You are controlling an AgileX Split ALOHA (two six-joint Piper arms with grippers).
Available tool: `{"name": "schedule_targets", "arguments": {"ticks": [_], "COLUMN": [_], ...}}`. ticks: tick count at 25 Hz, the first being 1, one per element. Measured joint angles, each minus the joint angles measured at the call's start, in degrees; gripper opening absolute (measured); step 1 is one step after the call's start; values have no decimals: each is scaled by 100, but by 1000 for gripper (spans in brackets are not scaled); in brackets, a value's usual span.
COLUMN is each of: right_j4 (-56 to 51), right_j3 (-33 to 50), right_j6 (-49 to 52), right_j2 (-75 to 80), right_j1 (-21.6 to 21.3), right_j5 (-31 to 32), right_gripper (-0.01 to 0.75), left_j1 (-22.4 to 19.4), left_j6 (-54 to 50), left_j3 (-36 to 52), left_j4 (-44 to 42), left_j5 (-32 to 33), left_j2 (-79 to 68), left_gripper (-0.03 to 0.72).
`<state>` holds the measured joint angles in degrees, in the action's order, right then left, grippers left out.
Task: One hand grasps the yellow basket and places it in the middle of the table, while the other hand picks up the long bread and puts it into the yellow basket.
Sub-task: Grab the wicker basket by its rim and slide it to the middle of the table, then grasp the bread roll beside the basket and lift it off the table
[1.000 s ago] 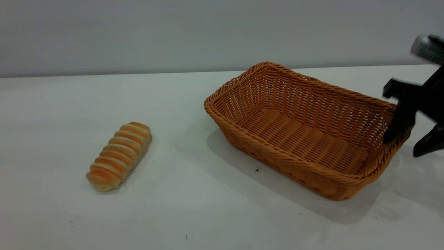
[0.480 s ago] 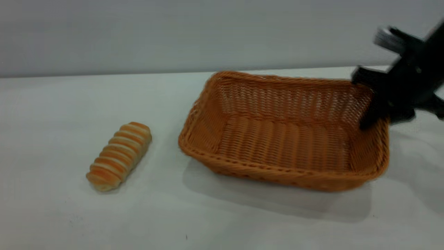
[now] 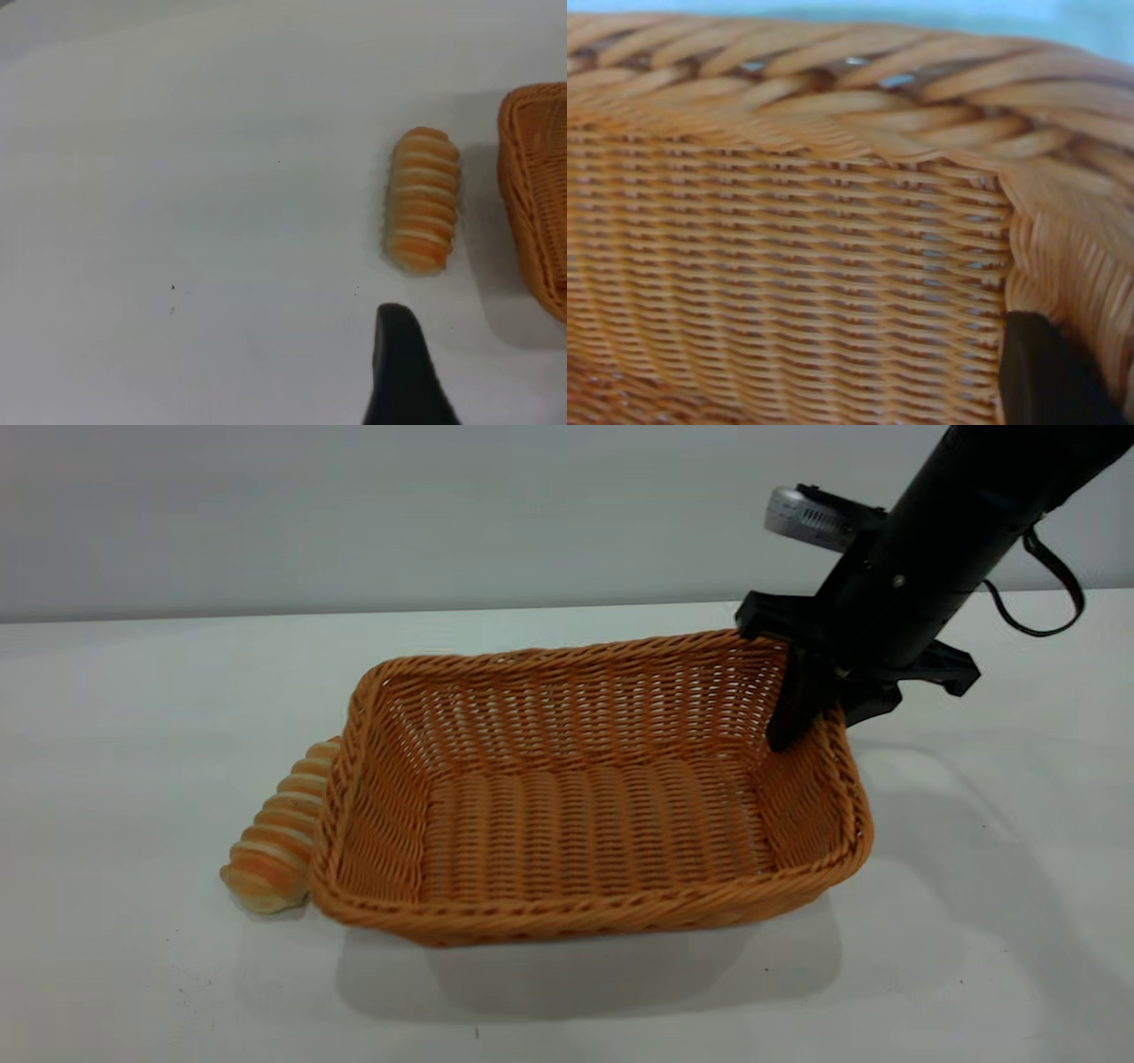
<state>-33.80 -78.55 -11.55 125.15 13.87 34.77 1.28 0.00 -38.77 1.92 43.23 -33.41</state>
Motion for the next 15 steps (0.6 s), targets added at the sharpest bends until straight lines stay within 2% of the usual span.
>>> {"name": "schedule_targets", "arguments": {"ticks": [1, 4, 8, 11, 15], "right_j4": [-18, -59, 14, 175, 720], "right_j3": [-19, -42, -42, -42, -42], "right_j6": [5, 45, 26, -134, -479], "right_j2": [0, -6, -144, -533, -1286], "right_j1": [-15, -179, -621, -1032, -1310], "right_j5": [20, 142, 513, 812, 1279], "right_gripper": [174, 327, 491, 533, 530], "left_j1": [0, 0, 0, 0, 0], "left_j6": [0, 0, 0, 0, -127], "left_j3": [0, 0, 0, 0, -12], "left_j4": [0, 0, -21, -21, -21], "left_j5": [7, 12, 18, 60, 86], "left_j2": [0, 0, 0, 0, -225], "left_gripper": [490, 490, 490, 490, 490]}}
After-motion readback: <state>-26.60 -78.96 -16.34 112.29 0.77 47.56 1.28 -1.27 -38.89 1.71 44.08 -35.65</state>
